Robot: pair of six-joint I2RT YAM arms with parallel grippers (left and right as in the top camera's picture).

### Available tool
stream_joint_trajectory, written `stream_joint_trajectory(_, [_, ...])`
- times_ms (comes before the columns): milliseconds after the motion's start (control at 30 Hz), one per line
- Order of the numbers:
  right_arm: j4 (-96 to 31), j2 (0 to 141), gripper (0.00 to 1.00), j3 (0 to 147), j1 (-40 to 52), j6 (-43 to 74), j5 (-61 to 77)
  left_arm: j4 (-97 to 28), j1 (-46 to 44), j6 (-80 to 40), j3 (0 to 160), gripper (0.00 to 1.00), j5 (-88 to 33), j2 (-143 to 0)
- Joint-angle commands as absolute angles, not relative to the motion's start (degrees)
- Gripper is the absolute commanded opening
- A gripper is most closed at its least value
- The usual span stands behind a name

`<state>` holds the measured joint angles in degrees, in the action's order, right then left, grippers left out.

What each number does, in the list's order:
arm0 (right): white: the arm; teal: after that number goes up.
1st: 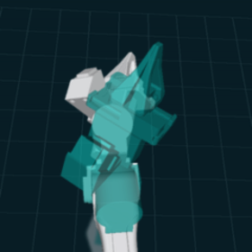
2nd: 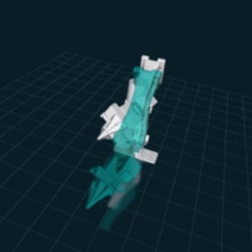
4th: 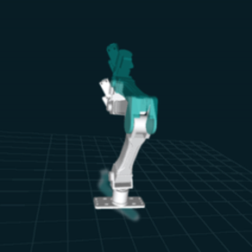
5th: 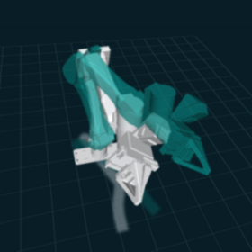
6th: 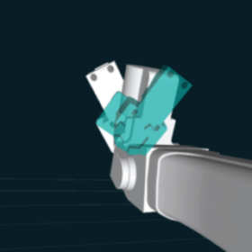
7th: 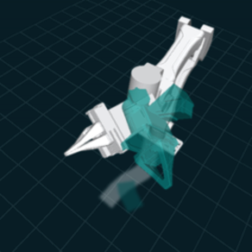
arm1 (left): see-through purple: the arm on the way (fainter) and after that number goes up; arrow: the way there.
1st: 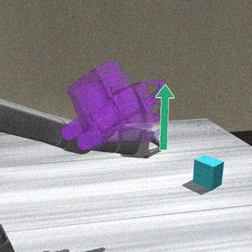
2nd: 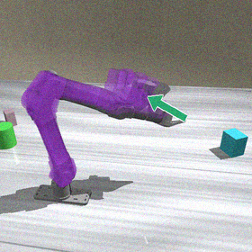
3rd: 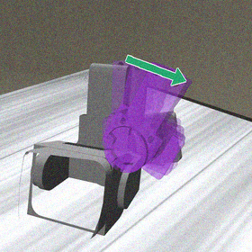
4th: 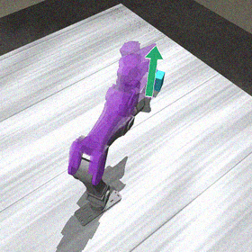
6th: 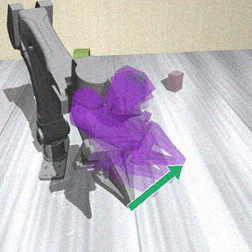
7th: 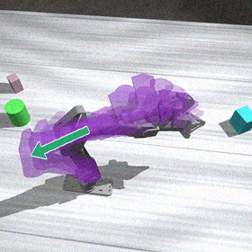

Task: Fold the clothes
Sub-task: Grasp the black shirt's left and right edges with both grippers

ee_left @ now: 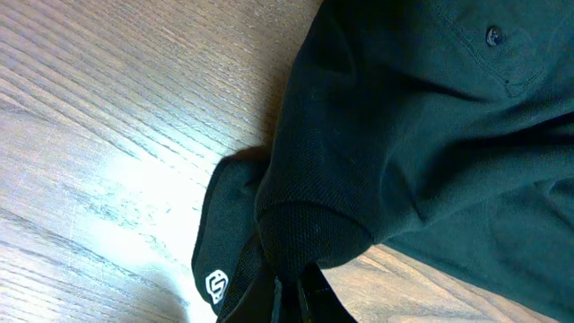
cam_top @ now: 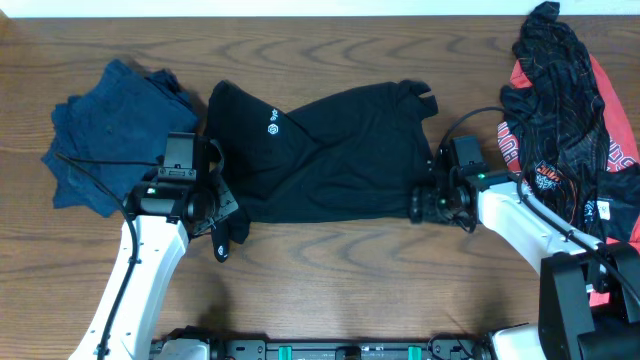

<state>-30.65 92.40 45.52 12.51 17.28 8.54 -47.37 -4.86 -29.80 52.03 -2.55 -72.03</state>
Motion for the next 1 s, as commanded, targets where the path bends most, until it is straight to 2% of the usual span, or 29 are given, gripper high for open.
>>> stream_joint_trajectory(0, [-28.03,93.84,0.77,42.13,13.23,22.96,9.54,-47.55,-4.56,-29.12,51.64,0.06,-1.45,-72.29])
stream_joint_trajectory(200, [-27.68,93.86,0.74,41.45,14.39,27.46,9.72,-47.55,-4.56,-29.12,51.64,0.06,-1.45,-72.29])
stream_joint_trajectory(300, [-28.58,93.86,0.69,41.45,14.83,28.08,9.74,-47.57,-4.56,-29.12,51.64,0.06,-1.45,-72.29])
stream_joint_trajectory(567, [-32.47,93.86,0.66,41.45,14.87,29.8,9.45,-47.59,-4.56,-29.12,51.64,0.06,-1.45,-72.29])
stream_joint_trajectory(733, [-31.68,93.86,0.48,41.45,14.87,29.8,9.45,-47.94,-4.56,-29.12,51.64,0.06,-1.45,-72.29])
stream_joint_trajectory(833, [-30.72,93.86,0.31,41.45,14.87,30.0,9.45,-48.05,-4.56,-29.12,51.64,0.06,-1.45,-72.29])
stream_joint_trajectory(967, [-29.43,93.86,0.16,41.45,14.87,30.46,9.26,-48.75,-4.56,-29.12,51.64,0.06,-1.45,-72.29])
